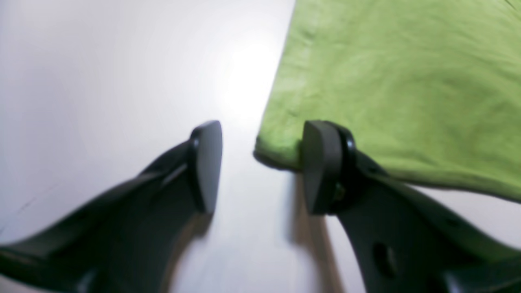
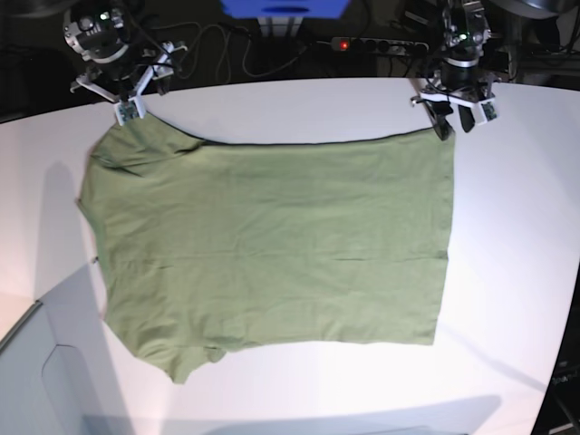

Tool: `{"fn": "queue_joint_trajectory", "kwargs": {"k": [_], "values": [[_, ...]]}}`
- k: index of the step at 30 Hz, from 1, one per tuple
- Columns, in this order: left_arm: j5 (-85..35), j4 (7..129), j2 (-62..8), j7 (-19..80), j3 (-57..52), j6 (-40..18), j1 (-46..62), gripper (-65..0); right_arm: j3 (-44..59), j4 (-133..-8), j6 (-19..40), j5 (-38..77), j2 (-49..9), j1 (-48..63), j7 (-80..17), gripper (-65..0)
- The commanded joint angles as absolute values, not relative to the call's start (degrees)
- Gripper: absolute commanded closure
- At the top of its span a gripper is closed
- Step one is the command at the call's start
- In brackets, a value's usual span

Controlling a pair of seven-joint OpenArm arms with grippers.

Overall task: Fold the T-shirt properly
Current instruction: 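Lower both grippers to the shoulder corners of the green T-shirt, then close both grippers on the shirt's shoulder corners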

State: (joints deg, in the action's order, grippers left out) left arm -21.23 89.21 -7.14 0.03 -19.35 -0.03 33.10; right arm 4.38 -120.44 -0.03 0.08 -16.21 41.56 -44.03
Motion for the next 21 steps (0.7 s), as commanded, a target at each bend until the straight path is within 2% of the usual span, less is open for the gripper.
{"fn": "queue_joint_trajectory", "kwargs": {"k": [1, 5, 7, 15, 21], "values": [[-21.4, 89.3, -7.3, 0.5, -19.3, 0.0, 32.8, -30.9, 4.6, -121.3, 0.1, 0.0, -16.6, 41.9, -43.5, -38.6], [-21.5, 88.3, -7.7, 0.5, -17.0, 0.0, 32.7, -29.8, 4.6, -121.3, 0.1, 0.0, -16.6, 41.9, -43.5, -38.6], [-21.5, 88.2, -7.8, 0.5, -16.5, 0.0, 32.7, -26.2, 4.6, -121.3, 0.1, 0.0, -16.6, 41.9, -43.5, -38.6], [-21.6, 88.3, -7.3, 0.5, -16.5, 0.0, 32.7, 0.0, 4.9, -121.3, 0.0, -0.1, -16.6, 41.8, -43.0, -38.4], [-21.6, 88.3, -7.3, 0.5, -16.5, 0.0, 33.1, 0.0, 7.4, -121.1, -0.1, -0.2, -15.4, 39.5, -43.4, -38.9]]}}
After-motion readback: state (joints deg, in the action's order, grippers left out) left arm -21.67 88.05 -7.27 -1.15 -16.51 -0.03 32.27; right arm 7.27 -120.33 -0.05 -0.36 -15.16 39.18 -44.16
